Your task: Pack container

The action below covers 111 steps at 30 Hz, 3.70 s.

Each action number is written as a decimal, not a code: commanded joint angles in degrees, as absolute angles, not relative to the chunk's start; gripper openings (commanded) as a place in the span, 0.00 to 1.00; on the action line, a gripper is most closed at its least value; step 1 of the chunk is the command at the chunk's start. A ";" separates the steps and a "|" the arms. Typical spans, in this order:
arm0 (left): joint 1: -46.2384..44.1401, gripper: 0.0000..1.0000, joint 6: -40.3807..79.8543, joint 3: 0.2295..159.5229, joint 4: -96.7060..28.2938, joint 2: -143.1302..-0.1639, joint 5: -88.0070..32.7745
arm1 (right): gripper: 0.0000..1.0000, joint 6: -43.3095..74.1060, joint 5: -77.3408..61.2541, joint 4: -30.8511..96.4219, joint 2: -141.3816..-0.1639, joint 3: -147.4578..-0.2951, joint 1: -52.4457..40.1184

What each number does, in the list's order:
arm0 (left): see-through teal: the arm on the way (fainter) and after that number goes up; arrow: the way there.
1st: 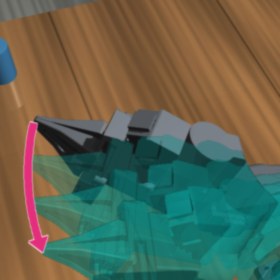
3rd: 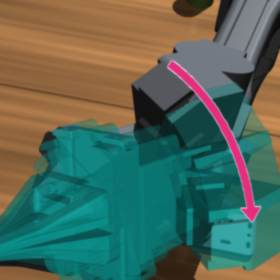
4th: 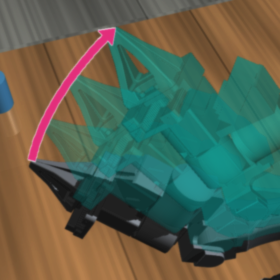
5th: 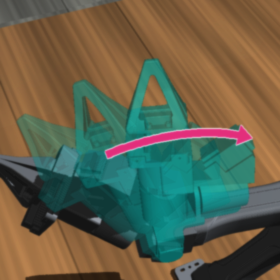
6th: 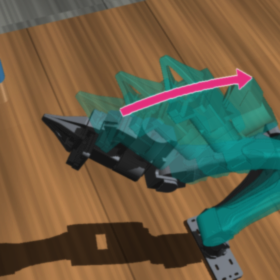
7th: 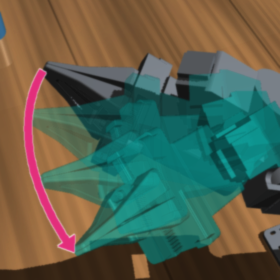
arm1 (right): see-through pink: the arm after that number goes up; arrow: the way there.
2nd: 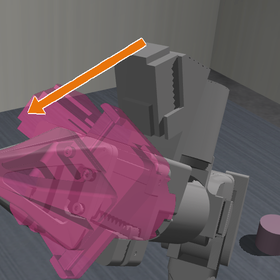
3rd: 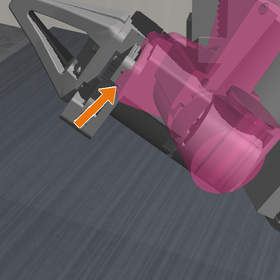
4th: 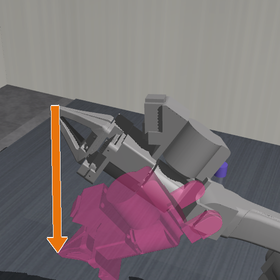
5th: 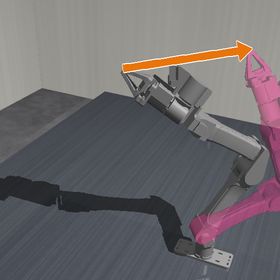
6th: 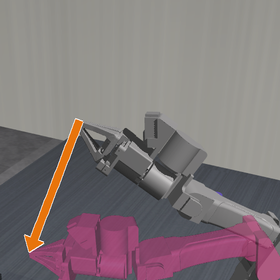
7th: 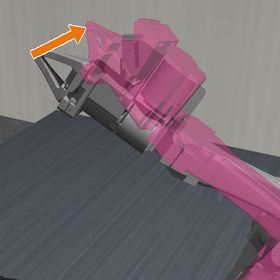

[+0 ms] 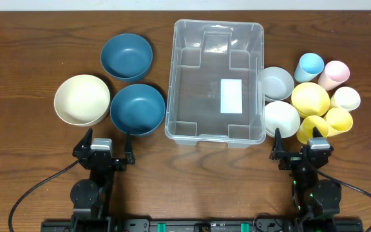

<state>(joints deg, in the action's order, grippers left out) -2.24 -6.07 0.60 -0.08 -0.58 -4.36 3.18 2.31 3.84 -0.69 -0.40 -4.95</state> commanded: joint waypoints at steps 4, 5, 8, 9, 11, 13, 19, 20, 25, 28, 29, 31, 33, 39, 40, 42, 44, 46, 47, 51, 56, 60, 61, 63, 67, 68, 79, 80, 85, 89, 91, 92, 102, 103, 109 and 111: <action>-1.85 0.98 -6.63 0.23 -1.23 -0.23 -4.99 | 0.99 2.50 2.31 4.08 -0.34 -0.32 -4.29; -1.85 0.98 -6.63 0.23 -1.23 -0.23 -4.99 | 0.99 2.50 2.31 4.08 -0.34 -0.32 -4.29; -1.85 0.98 -6.63 0.23 -1.23 -0.23 -4.99 | 0.99 2.50 2.31 4.08 -0.34 -0.32 -4.29; -1.85 0.98 -6.63 0.23 -1.23 -0.23 -4.99 | 0.99 2.50 2.31 4.08 -0.34 -0.32 -4.29; -1.85 0.98 -6.63 0.23 -1.23 -0.23 -4.99 | 0.99 2.50 2.31 4.08 -0.34 -0.32 -4.29; -1.85 0.98 -6.63 0.23 -1.23 -0.23 -4.99 | 0.99 2.50 2.31 4.08 -0.34 -0.32 -4.29; -1.85 0.98 -6.63 0.23 -1.23 -0.23 -4.99 | 0.99 2.50 2.31 4.08 -0.34 -0.32 -4.29; -1.85 0.98 -6.63 0.23 -1.26 -0.23 -4.99 | 0.99 2.50 2.31 4.08 -0.34 -0.32 -4.29; -1.85 0.98 -6.63 0.23 -1.23 -0.23 -4.99 | 0.99 2.50 2.31 4.08 -0.34 -0.32 -4.29; -1.85 0.98 -6.63 0.23 -1.23 -0.23 -4.99 | 0.99 2.50 2.31 4.08 -0.34 -0.32 -4.29; -1.85 0.98 -6.63 0.23 -1.23 -0.23 -4.99 | 0.99 2.50 2.31 4.08 -0.34 -0.32 -4.29; -1.85 0.98 -6.63 0.23 -1.23 -0.23 -4.99 | 0.99 2.50 2.31 4.08 -0.34 -0.32 -4.29; -1.85 0.98 -6.63 0.23 -1.23 -0.23 -4.99 | 0.99 2.50 2.31 4.08 -0.34 -0.32 -4.29; -1.85 0.98 -6.63 0.23 -1.23 -0.23 -4.99 | 0.99 2.50 2.31 4.08 -0.34 -0.32 -4.29; -1.85 0.98 -6.63 0.23 -1.26 -0.23 -4.99 | 0.99 2.50 2.31 4.08 -0.34 -0.32 -4.29; -1.85 0.98 -6.63 0.23 -1.23 -0.23 -4.99 | 0.99 2.50 2.31 4.08 -0.34 -0.32 -4.29; -1.85 0.98 -6.61 0.23 -1.21 -0.23 -4.99 | 0.99 2.50 2.31 4.08 -0.34 -0.32 -4.29; -1.85 0.98 -6.61 0.23 -1.23 -0.23 -5.02 | 0.99 2.50 2.31 4.08 -0.34 -0.32 -4.29; -1.85 0.98 -6.61 0.23 -1.23 -0.23 -5.04 | 0.99 2.50 2.31 4.08 -0.34 -0.32 -4.29; -1.83 0.98 -7.31 0.23 -0.34 -0.23 -5.58 | 0.99 2.50 2.31 4.08 -0.34 -0.32 -4.29; -1.85 0.98 -5.67 2.39 2.70 -0.23 -9.43 | 0.99 2.50 2.31 4.08 -0.34 -0.32 -4.29; -1.83 0.98 -3.86 8.40 1.04 -1.69 -9.10 | 0.99 2.50 2.31 4.08 -0.34 -0.32 -4.29; -1.83 0.98 -2.76 10.94 -0.54 -2.85 -7.97 | 0.99 2.50 2.31 4.08 -0.34 -0.32 -4.29; -1.83 0.98 -1.85 17.58 -5.30 -6.92 -6.26 | 0.99 2.50 2.31 4.08 -0.34 -0.32 -4.29; -1.83 0.98 -1.91 35.31 -17.54 -22.76 -6.09 | 0.99 2.50 2.31 4.08 -0.34 -0.32 -4.29; -1.83 0.98 -2.76 40.93 -21.61 -28.32 -7.18 | 0.99 2.50 2.31 4.08 -0.34 -0.32 -4.29; -1.83 0.98 -5.28 81.47 -54.08 -68.75 -10.55 | 0.99 2.50 2.31 4.08 -0.34 -0.32 -4.29; -1.83 0.98 -5.28 81.49 -54.78 -70.22 -10.55 | 0.99 2.50 2.31 4.08 -0.34 -0.32 -4.29; -1.83 0.98 -5.30 81.45 -57.52 -75.70 -10.52 | 0.99 2.50 2.31 4.08 -0.34 -0.32 -4.29; -1.56 0.98 -1.76 81.45 -59.90 -79.24 -10.48 | 0.99 2.50 2.31 4.08 -0.34 -0.32 -4.29; -0.60 0.98 3.46 81.45 -61.19 -80.49 -9.98 | 0.99 2.50 2.31 4.08 -0.34 -0.32 -4.29; 0.30 0.98 6.83 81.43 -61.78 -81.01 -9.13 | 0.99 2.50 2.31 4.08 -0.34 -0.32 -4.29; 15.75 0.98 19.66 81.34 -61.36 -81.71 -8.34 | 0.99 2.50 2.31 4.08 -0.34 -0.32 -4.29; 18.63 0.98 21.21 81.25 -61.73 -81.71 -8.34 | 0.99 2.50 2.31 4.08 -0.34 -0.32 -4.29; 30.33 0.98 23.83 79.13 -60.84 -81.89 -8.36 | 0.99 2.50 2.31 4.08 -0.34 -0.32 -4.29; 33.65 0.98 24.58 77.14 -60.27 -82.02 -8.47 | 0.99 2.50 2.31 4.08 -0.34 -0.32 -4.29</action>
